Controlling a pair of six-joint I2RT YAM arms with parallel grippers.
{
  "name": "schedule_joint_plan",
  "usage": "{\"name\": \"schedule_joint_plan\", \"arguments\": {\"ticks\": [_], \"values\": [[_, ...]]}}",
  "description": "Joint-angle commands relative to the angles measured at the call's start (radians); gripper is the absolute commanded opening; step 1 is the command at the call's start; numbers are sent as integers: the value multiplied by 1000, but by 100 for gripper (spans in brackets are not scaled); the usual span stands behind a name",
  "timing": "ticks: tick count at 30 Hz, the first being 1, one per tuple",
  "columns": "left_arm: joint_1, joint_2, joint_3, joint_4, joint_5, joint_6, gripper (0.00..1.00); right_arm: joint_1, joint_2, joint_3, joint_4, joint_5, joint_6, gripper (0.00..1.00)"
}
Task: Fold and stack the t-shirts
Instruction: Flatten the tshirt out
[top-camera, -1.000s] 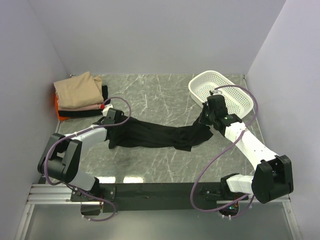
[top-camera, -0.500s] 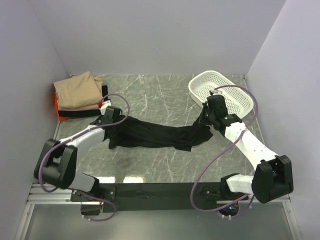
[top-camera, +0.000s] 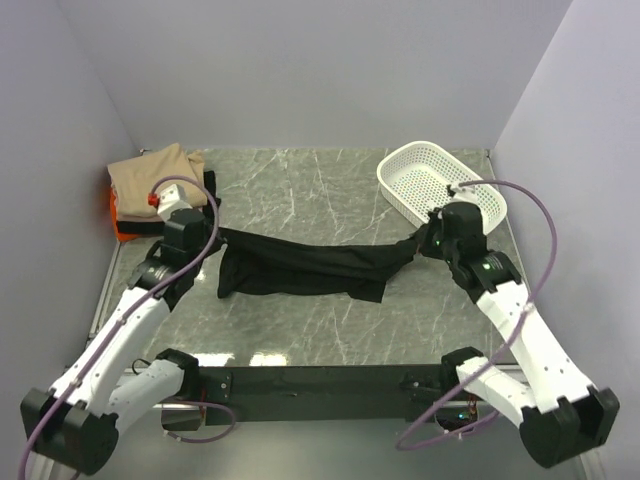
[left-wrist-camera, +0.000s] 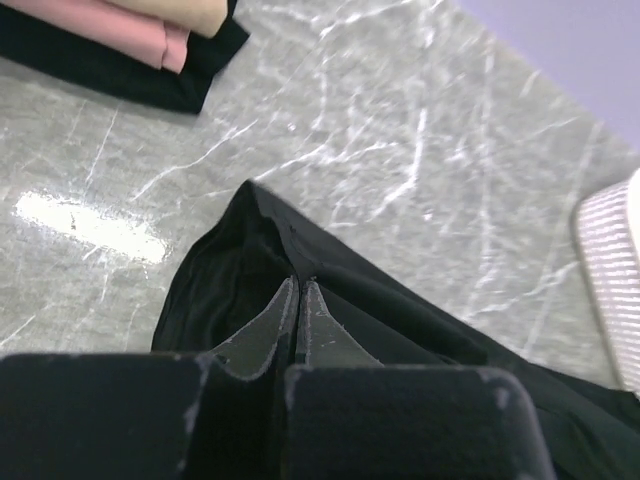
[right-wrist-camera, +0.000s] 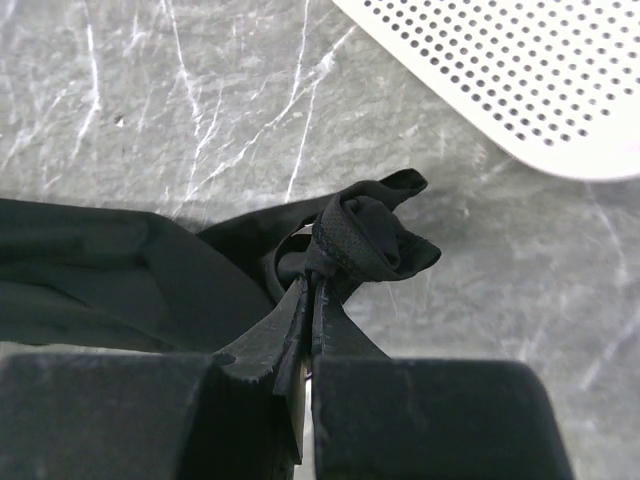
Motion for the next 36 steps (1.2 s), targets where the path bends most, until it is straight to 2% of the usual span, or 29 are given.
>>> {"name": "schedule_joint_plan", "arguments": {"ticks": [1,7,11,15,21,23,25,28,32,36], "values": [[3,-68,54,-68,-16,-24,0,-1,-93,46,-96,32,-13,0],[5,-36,57,-66,-35,-18,1,-1,-152,74,-148,53,-24,0],[9,136,49,1,-72,-4,1,-2,-66,35,-82,50,-27,0],[32,323,83,50,-42,22,1,-2,61,15,-7,37,-21,0],[46,561,190,137,-48,60,13,-2,250,46,93,14,-5,0],[46,613,209,158,-62,79,23,-2,294,58,100,12,-5,0],[46,635,230,168,-69,92,35,-4,325,72,110,17,-4,0],[48,649,217,179,-71,97,42,-4,348,83,113,26,-10,0],[48,638,161,191,-45,83,45,-6,359,78,123,23,-13,0],[56,570,46,250,43,66,45,-6,358,71,124,26,-21,0]]}}
